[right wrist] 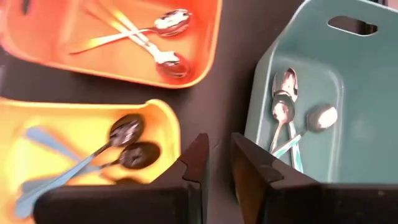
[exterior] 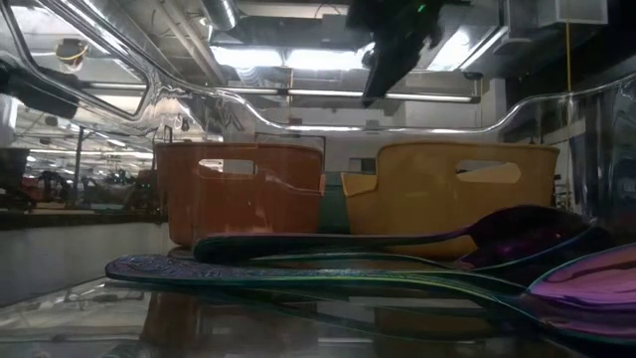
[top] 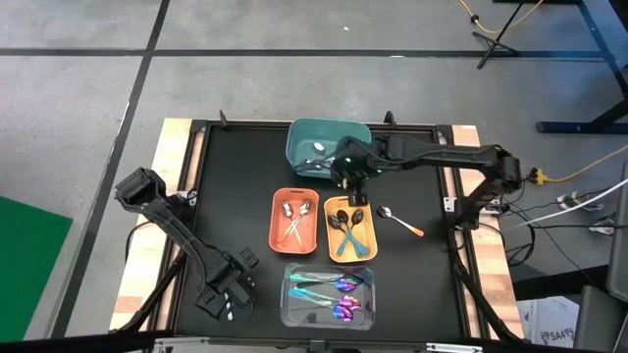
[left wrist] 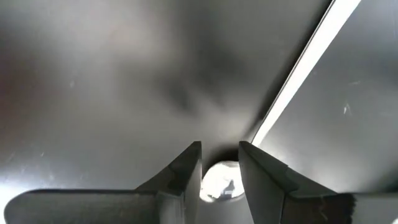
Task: Sort silverware by color (type)
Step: Put the white patterned spoon into the green bin
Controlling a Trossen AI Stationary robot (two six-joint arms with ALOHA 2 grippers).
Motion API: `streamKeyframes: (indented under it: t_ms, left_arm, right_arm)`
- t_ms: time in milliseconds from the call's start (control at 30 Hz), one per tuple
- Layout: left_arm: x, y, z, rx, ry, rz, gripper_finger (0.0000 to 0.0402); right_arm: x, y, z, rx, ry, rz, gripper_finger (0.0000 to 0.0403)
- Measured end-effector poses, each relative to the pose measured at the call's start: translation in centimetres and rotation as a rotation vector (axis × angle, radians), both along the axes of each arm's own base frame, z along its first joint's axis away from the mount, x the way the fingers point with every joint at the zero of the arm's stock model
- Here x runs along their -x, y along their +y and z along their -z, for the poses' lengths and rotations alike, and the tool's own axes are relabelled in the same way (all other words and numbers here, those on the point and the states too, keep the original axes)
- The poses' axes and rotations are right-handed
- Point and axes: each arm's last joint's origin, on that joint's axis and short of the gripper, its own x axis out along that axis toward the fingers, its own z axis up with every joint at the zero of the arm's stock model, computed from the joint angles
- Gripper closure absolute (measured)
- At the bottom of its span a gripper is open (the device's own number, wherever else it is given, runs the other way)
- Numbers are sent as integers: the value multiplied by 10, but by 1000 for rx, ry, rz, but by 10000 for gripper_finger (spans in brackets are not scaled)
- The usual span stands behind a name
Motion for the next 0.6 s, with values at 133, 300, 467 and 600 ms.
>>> streamKeyframes:
  t_ms: [133,300,467,600]
  left_arm:
    - [-1,-5,5,4,-4,24,301]
    - [1,-9,11,13,33,37,301]
    - [9,-17,14,17,53,70,302]
    - [14,-22,14,16,54,88,302]
  right_arm:
    - [20,16,-18,8,11,11,345]
    - [42,35,-36,10,14,47,345]
    - [61,55,-50,41,7,51,345]
    - [73,69,-57,62,2,60,345]
